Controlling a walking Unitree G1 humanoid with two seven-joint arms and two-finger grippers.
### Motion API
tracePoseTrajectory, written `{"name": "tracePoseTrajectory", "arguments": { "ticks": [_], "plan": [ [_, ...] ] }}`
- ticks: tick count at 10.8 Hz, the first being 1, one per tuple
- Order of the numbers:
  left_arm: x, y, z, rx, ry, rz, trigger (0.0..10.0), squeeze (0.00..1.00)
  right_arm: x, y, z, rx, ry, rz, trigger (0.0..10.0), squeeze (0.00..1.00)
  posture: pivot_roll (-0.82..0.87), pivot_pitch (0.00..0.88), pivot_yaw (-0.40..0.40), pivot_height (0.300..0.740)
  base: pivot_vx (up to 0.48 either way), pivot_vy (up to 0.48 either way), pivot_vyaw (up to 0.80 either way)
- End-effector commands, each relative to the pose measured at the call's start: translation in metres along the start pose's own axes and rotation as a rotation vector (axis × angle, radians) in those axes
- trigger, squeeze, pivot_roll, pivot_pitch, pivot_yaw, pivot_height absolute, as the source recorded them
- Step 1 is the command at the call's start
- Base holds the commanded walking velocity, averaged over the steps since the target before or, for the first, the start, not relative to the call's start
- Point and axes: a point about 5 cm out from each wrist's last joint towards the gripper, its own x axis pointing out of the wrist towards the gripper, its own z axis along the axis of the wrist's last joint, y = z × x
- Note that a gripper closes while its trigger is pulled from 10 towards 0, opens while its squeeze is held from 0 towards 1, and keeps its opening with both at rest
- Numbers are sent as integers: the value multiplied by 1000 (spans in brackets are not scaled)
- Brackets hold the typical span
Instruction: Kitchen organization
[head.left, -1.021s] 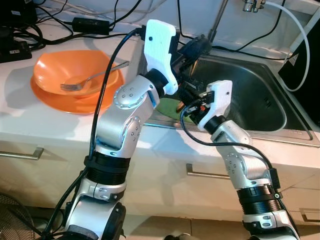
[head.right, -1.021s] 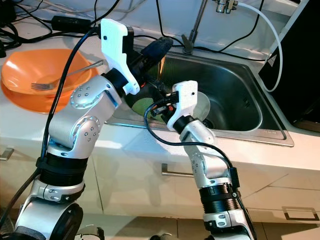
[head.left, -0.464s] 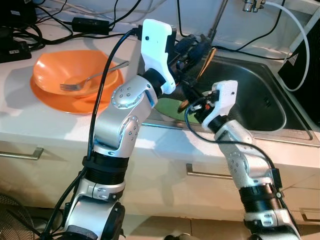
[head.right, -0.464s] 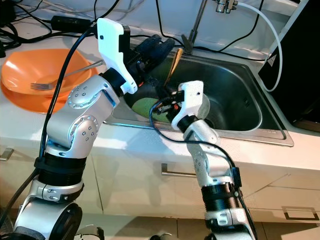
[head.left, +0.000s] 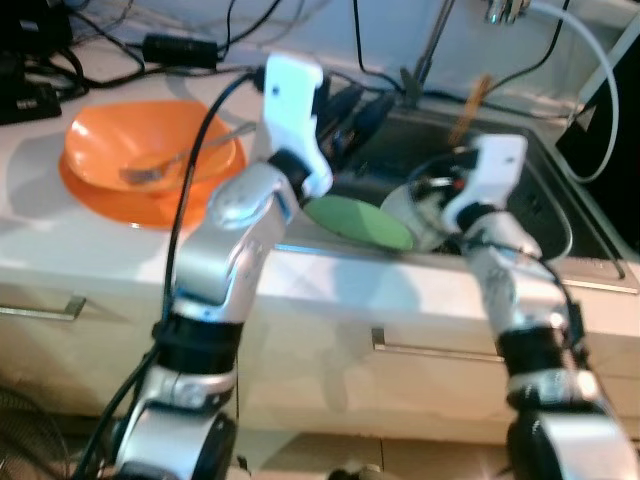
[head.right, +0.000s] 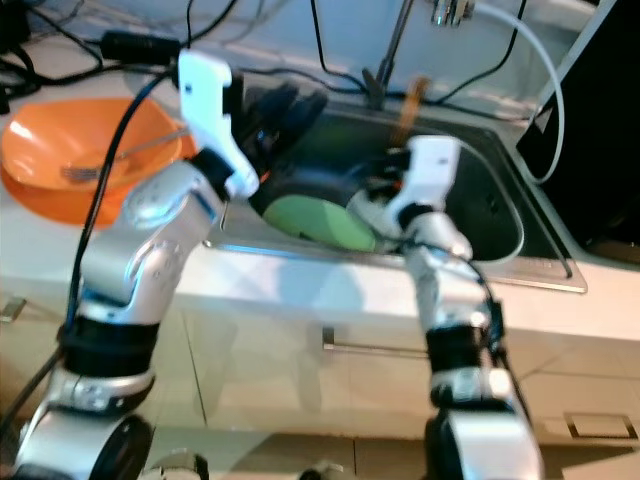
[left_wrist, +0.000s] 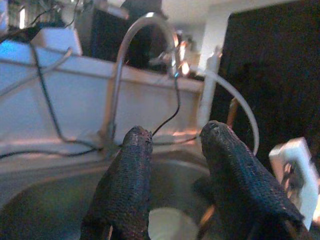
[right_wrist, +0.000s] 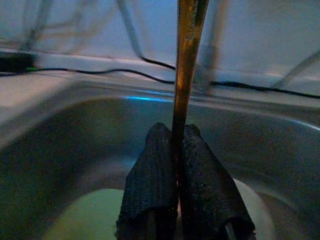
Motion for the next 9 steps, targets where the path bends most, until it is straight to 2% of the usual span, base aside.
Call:
{"name": "tracePoseTrajectory", "arguments": {
  "ticks": [1, 2, 3, 4, 6, 9],
  "plan": [
    [0, -5, -1, 30, 18, -17, 10000, 0, 1, -11, 4, -17, -10, -45, 10000, 0, -3, 57, -158, 719, 0, 0, 0],
    [-4, -2, -11, 79, 77, -4, 10000, 0, 4, -14, 4, -26, -9, -55, 10000, 0, -1, 58, -159, 719, 0, 0, 0],
    [-12, -3, -31, 161, 183, -17, 10000, 0, 9, -16, 2, -39, -1, -71, 10000, 0, -1, 60, -160, 719, 0, 0, 0],
    [-17, -4, -45, 189, 251, -28, 10000, 0, 13, -16, 0, -43, 9, -79, 10000, 0, -1, 60, -160, 719, 0, 0, 0],
    [-27, -7, -70, 208, 369, -53, 10000, 0, 17, -12, -7, -57, 42, -69, 10000, 0, 0, 60, -160, 719, 0, 0, 0],
    [-36, -14, -83, 217, 440, -95, 10000, 0, 21, -5, -22, -75, 107, -54, 10000, 0, 4, 61, -164, 719, 0, 0, 0]
  ]
}}
